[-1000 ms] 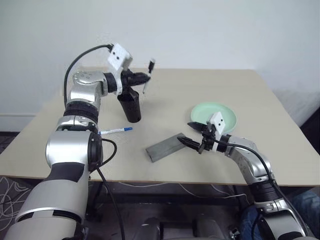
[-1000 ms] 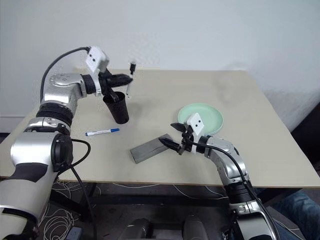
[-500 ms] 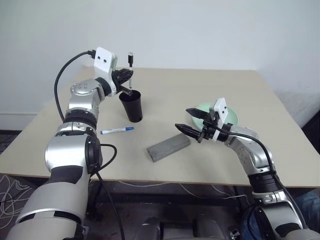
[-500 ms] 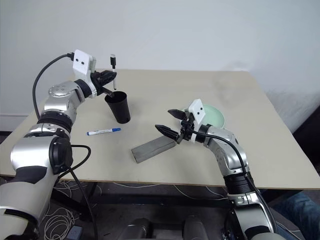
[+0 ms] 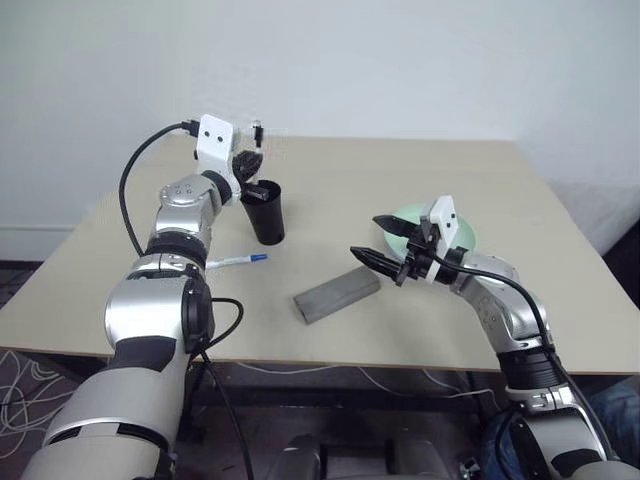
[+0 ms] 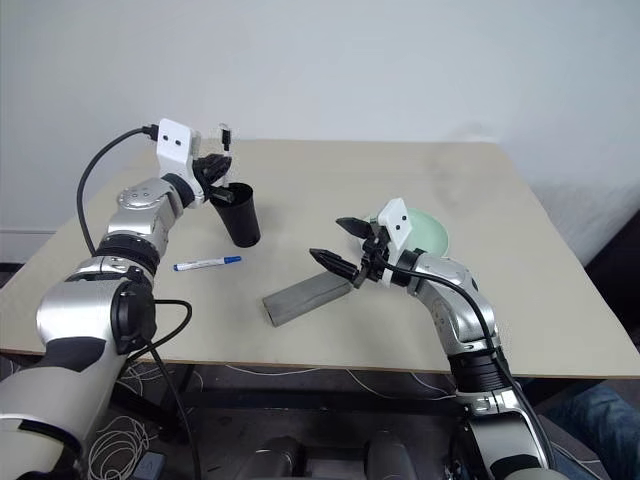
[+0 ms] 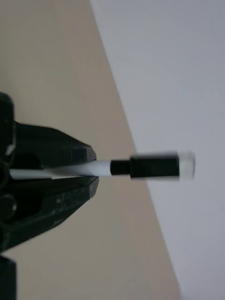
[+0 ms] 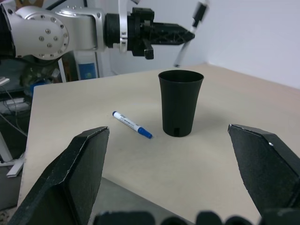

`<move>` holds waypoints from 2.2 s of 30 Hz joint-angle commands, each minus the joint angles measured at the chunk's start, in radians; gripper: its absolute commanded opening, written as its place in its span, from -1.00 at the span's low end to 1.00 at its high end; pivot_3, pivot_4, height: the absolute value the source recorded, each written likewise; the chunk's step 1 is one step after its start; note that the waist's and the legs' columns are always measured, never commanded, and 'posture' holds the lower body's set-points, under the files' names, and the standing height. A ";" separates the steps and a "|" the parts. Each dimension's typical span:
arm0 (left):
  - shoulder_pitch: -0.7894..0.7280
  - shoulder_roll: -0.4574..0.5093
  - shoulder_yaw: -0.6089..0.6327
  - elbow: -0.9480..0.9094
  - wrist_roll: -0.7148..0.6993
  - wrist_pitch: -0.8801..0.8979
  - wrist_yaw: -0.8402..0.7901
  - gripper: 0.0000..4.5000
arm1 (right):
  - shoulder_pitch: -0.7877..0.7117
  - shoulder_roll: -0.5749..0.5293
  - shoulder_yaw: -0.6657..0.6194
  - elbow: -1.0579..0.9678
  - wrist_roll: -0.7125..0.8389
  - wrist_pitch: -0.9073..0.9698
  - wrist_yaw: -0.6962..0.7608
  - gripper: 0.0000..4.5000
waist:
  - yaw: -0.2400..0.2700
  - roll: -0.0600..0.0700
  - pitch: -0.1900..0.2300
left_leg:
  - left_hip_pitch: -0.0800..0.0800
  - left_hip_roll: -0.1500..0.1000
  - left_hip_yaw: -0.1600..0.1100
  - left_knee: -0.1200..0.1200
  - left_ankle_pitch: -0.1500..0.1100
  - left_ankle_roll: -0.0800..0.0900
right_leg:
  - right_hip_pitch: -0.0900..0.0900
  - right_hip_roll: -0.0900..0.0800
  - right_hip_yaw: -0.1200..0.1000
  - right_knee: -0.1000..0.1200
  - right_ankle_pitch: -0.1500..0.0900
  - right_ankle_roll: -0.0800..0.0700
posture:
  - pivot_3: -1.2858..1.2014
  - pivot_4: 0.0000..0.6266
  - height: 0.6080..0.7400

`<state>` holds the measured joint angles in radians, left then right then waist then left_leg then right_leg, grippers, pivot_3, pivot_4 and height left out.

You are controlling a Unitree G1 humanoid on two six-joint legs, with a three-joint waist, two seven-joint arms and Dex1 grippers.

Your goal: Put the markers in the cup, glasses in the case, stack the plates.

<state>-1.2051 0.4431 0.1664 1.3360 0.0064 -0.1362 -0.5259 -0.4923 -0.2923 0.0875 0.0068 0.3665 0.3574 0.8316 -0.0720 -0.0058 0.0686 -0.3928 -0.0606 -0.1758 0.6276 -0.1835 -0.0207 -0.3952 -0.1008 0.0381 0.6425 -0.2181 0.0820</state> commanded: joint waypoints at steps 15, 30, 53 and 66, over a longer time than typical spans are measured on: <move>-0.021 0.027 0.031 -0.026 -0.013 -0.037 -0.082 -0.05 | -0.009 -0.003 -0.019 -0.043 0.025 0.002 -0.007 0.96 | 0.000 0.000 0.000 | 0.000 0.000 0.000 0.000 0.000 0.000 | 0.000 0.000 0.000 0.000 0.000 0.000 | 0.03 -1.00 1.00; -0.110 0.151 -0.087 -0.038 0.069 0.064 -0.509 -0.05 | -0.025 0.010 -0.013 -0.015 0.020 -0.008 -0.004 0.96 | -0.002 0.000 0.000 | 0.000 0.000 0.000 0.000 0.000 0.000 | 0.000 0.000 0.000 0.000 0.000 0.000 | 0.03 -1.00 1.00; -0.063 0.230 -0.562 0.017 0.513 0.071 -0.694 0.99 | -0.035 0.014 -0.001 0.027 0.007 -0.031 0.001 0.96 | -0.001 0.000 0.000 | -0.001 0.000 0.000 0.000 0.000 0.000 | -0.002 0.000 0.001 0.001 0.000 0.000 | 0.03 -1.00 1.00; -0.024 0.193 -0.578 0.039 0.546 0.123 -0.597 0.99 | 0.018 0.006 0.003 -0.035 0.008 -0.011 -0.034 0.96 | 0.001 0.000 0.000 | -0.001 0.000 0.000 0.000 0.000 0.000 | -0.001 0.000 0.000 0.001 0.000 0.000 | 0.03 -1.00 1.00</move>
<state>-1.2177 0.6353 -0.4159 1.3854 0.5464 -0.0173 -1.1411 -0.4668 -0.2815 0.1026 0.0230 0.3697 0.3482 0.8066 -0.0715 -0.0062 0.0687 -0.3937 -0.0602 -0.1755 0.6276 -0.1834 -0.0205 -0.3965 -0.1004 0.0386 0.6437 -0.2183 0.0819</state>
